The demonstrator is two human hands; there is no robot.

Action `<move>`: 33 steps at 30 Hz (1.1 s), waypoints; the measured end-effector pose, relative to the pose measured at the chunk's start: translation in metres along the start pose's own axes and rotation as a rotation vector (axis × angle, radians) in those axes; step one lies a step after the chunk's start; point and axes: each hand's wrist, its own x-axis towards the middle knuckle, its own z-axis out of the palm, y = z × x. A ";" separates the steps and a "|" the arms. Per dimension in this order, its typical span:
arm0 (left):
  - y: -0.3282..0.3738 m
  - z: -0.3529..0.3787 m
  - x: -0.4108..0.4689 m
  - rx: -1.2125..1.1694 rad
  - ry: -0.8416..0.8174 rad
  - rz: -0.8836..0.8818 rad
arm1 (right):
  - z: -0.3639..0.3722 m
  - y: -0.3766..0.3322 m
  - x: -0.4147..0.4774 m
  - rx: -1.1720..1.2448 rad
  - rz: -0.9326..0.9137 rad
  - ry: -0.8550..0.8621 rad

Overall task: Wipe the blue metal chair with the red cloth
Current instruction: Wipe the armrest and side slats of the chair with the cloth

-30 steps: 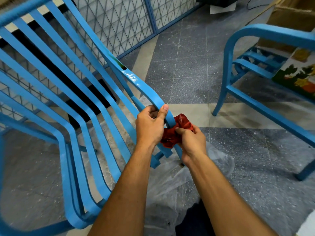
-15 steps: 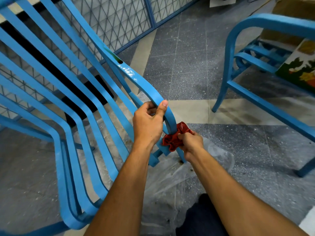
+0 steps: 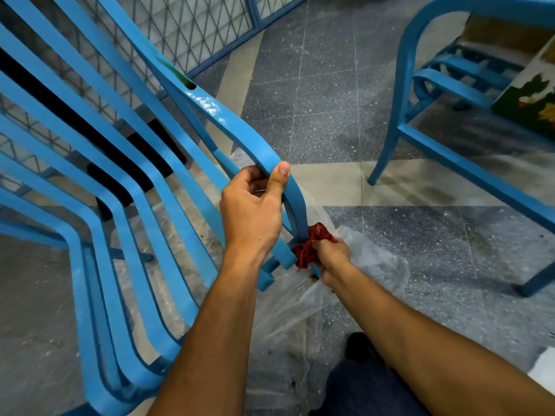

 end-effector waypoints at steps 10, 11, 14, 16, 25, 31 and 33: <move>0.002 0.000 -0.002 -0.015 -0.003 -0.004 | -0.050 0.027 0.022 0.012 0.009 0.125; 0.002 0.000 -0.003 -0.015 -0.001 -0.002 | -0.056 0.031 0.023 0.009 0.020 0.120; 0.003 0.001 -0.003 -0.022 -0.003 0.025 | -0.070 0.045 0.037 -0.041 0.046 0.153; 0.005 0.000 -0.006 -0.049 -0.001 0.048 | -0.073 0.056 0.050 -0.068 0.044 0.170; 0.001 0.003 -0.005 -0.069 -0.008 0.122 | -0.047 0.097 0.103 0.025 0.173 0.205; -0.001 0.004 -0.004 -0.088 -0.012 0.132 | -0.043 0.101 0.124 -0.027 0.227 0.163; -0.003 0.003 -0.003 -0.085 -0.019 0.141 | -0.040 0.097 0.119 -0.039 0.238 0.138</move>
